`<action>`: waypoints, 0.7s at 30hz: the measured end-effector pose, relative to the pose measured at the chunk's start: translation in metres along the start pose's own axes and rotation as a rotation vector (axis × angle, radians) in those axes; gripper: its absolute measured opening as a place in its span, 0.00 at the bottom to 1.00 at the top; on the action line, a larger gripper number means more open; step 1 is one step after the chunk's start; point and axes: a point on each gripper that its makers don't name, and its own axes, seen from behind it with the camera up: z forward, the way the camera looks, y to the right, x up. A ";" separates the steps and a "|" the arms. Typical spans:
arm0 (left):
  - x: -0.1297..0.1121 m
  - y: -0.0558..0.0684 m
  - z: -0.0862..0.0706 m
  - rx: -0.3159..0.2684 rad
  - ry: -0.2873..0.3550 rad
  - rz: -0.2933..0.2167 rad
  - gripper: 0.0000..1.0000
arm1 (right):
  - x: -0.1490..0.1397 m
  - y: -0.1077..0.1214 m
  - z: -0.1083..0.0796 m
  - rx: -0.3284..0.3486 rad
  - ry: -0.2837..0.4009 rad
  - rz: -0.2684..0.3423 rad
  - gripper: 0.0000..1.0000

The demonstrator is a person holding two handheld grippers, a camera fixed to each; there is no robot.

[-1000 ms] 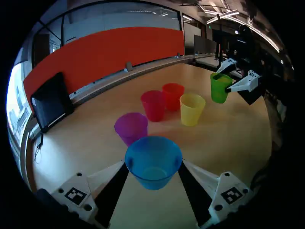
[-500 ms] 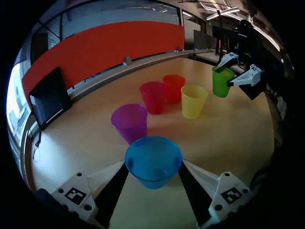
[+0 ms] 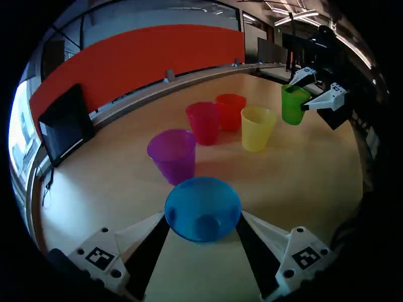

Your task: Pour water

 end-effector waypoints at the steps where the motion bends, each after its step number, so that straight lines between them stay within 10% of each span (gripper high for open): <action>1: -0.001 0.000 -0.001 0.000 -0.003 -0.001 0.86 | 0.000 0.000 0.000 0.000 0.000 0.000 0.91; 21: -0.027 -0.004 -0.011 0.013 -0.067 -0.031 0.97 | -0.016 -0.003 0.013 -0.006 -0.028 0.015 0.91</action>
